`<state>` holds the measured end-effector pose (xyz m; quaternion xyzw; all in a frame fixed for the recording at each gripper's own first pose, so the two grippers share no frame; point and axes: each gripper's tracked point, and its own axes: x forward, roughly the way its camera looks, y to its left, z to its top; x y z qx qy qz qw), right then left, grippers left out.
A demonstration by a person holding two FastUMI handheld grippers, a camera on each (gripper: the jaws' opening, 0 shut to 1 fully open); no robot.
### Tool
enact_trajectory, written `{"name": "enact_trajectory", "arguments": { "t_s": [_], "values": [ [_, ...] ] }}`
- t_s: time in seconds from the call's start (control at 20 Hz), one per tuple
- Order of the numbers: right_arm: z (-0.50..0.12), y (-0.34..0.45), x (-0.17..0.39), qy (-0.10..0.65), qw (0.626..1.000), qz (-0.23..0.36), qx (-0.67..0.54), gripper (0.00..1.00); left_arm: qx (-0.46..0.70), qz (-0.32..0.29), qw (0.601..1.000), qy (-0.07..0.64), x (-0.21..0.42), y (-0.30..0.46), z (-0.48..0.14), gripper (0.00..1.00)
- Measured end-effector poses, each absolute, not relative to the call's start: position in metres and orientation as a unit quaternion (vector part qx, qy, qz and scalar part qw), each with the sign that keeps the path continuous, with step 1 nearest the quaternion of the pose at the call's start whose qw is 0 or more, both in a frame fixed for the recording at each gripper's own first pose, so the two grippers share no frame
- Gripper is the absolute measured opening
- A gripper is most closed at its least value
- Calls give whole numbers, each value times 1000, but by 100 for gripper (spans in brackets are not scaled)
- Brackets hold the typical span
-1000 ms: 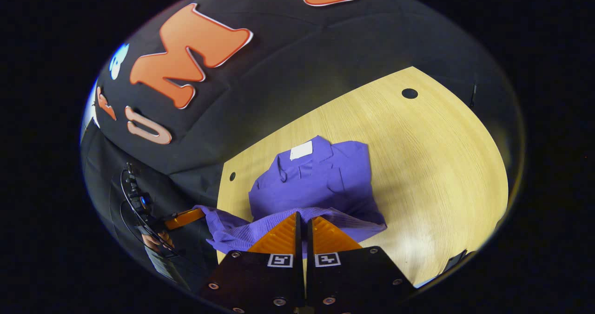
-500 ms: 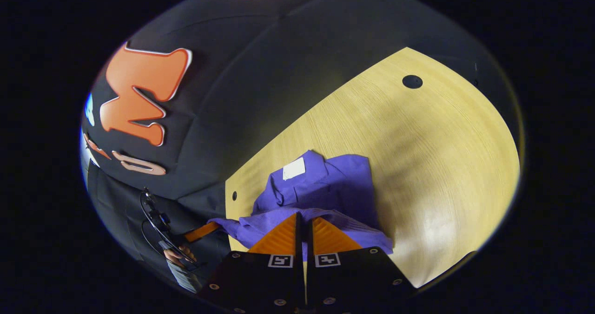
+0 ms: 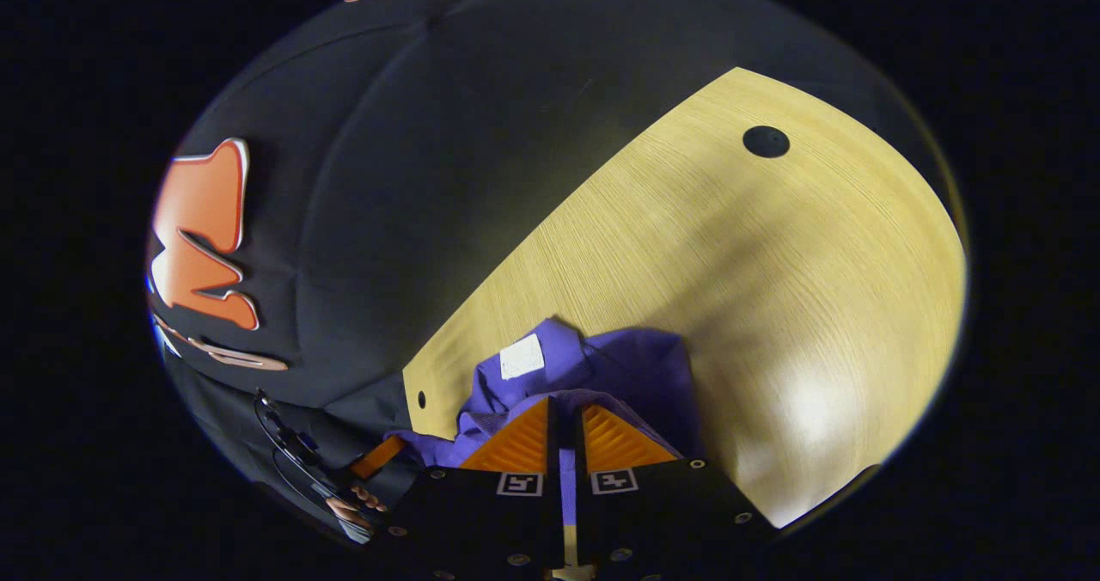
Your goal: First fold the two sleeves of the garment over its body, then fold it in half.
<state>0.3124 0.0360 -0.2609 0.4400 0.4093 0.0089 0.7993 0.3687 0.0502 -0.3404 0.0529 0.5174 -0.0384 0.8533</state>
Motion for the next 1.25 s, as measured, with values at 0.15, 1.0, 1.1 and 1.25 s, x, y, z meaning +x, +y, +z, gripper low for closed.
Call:
{"name": "enact_trajectory", "arguments": {
  "t_s": [0.15,1.0,1.1,1.25],
  "values": [
    [-250,28,337,381,804,-1,455,14,59,-27,866,495,380,51,-335,24],
    [-130,30,258,216,948,-15,233,97,75,-86,953,279,345,16,-197,98],
    [-113,33,242,190,961,-24,202,97,56,-95,959,260,327,16,-171,98],
    [-92,39,224,156,976,-42,149,97,60,-112,965,231,303,11,-141,98]
  ]
}}
